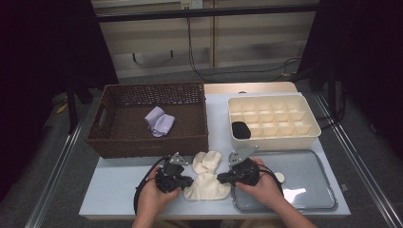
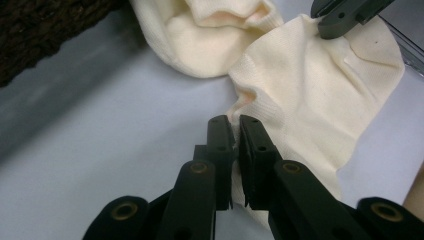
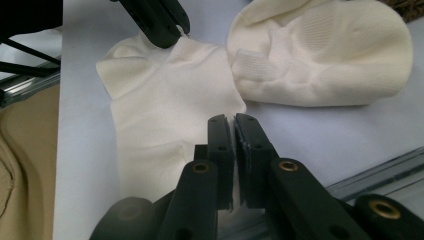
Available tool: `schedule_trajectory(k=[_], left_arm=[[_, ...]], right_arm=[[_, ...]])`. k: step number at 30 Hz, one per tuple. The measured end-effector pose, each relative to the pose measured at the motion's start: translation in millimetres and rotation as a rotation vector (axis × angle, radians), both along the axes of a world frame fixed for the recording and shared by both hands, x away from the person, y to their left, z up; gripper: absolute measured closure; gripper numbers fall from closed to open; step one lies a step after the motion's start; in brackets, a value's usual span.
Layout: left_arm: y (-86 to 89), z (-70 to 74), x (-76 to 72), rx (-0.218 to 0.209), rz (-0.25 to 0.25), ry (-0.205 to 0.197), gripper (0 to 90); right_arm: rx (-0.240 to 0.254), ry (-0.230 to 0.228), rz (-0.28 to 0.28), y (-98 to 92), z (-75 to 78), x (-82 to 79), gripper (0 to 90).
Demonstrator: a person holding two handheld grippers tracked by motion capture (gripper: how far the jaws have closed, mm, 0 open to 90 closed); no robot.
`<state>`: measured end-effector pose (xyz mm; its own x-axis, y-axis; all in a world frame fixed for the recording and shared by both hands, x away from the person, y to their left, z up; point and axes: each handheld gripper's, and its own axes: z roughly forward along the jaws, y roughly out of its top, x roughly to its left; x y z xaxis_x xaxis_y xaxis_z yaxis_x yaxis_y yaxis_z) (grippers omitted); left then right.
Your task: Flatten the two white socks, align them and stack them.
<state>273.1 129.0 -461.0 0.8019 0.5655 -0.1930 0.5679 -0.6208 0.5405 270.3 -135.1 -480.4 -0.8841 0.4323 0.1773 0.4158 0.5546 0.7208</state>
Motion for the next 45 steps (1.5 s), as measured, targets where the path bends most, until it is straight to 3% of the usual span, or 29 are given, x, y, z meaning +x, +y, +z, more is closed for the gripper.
schedule_trajectory(k=[4, 6, 7, 10, 12, 18, 20, 24, 27, 32, 37, 41, 45], left_arm=[[1.1, 1.8, 0.3, -0.02, 0.022, -0.003, 82.4], [3.2, 3.2, 2.7, -0.056, 0.068, -0.013, 69.5], [5.4, 4.7, 4.6, -0.061, 0.065, -0.016, 65.1], [6.6, 7.7, 6.7, -0.06, 0.084, -0.065, 58.0], [6.0, 6.7, 9.0, -0.064, 0.089, -0.076, 57.2], [-0.5, 0.5, 17.2, -0.056, 0.098, -0.087, 57.8], [-2.3, 0.1, 22.2, -0.064, 0.101, -0.068, 60.3], [-8.1, 0.5, 31.3, -0.033, 0.115, -0.084, 62.7], [-12.8, -4.4, 36.2, -0.042, 0.104, -0.061, 65.5], [-20.8, -2.9, 38.7, 0.002, 0.097, -0.061, 82.7], [-26.1, 1.2, 40.7, -0.005, 0.084, -0.052, 85.6], [-31.7, 7.7, 39.7, -0.008, 0.065, -0.077, 86.0], [-38.1, 12.5, 43.0, -0.031, 0.047, -0.078, 85.3]], right_arm=[[0.004, 0.009, -0.002, -0.5, 0.4, -1.6, 83.2], [0.013, -0.003, -0.009, -1.6, 1.3, -1.4, 79.1], [0.018, -0.012, -0.013, -2.2, 2.5, -1.2, 78.6], [0.04, -0.033, -0.03, -4.8, 8.7, -0.7, 75.1], [0.051, -0.042, -0.039, -5.9, 11.1, -1.0, 74.0], [0.046, -0.047, -0.056, -9.5, 10.4, -1.5, 73.0], [0.047, -0.048, -0.064, -12.6, 10.6, -1.8, 72.8], [0.057, -0.047, -0.085, -20.0, 11.3, -3.3, 72.4], [0.059, -0.045, -0.101, -26.1, 11.6, -4.4, 72.3], [0.073, -0.051, -0.128, -32.3, 13.7, -3.9, 71.1], [0.081, -0.051, -0.126, -32.7, 14.6, -3.2, 70.0], [0.076, -0.05, -0.128, -33.1, 14.4, -3.1, 70.0], [0.077, -0.046, -0.128, -32.9, 13.9, -3.1, 69.9]])
